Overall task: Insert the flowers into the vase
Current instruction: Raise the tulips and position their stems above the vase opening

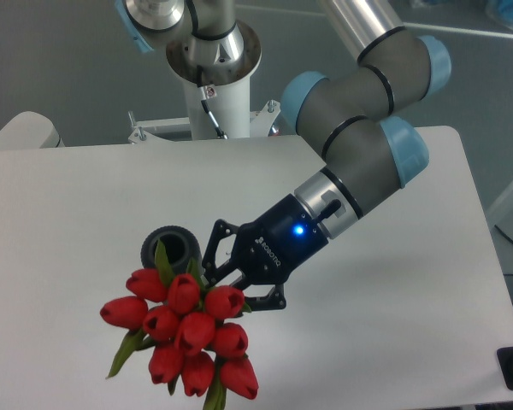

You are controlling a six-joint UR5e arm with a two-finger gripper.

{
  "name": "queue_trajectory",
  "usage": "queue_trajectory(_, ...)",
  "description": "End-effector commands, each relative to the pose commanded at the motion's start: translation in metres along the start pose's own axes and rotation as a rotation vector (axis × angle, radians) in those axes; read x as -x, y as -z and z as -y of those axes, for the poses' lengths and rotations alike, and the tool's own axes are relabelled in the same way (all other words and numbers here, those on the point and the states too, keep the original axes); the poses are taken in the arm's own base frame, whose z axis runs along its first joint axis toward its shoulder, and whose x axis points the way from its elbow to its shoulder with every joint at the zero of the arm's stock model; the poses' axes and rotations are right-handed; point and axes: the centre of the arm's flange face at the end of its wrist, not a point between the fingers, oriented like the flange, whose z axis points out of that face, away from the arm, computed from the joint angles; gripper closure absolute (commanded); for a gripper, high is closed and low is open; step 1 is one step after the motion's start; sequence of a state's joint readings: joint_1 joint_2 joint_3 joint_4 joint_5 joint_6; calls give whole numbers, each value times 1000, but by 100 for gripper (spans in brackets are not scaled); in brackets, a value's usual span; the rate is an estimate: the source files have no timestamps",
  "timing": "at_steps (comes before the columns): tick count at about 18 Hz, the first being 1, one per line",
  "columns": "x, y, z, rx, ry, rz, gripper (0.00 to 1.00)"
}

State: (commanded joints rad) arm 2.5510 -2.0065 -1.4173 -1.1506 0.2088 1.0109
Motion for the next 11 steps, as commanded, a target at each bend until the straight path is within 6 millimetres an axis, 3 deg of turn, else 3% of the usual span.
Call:
queue_trajectory(6, -25, -1, -22, -38, -36, -14, 83)
queue_trajectory(11, -27, -8, -55, -35, -36, -23, 83)
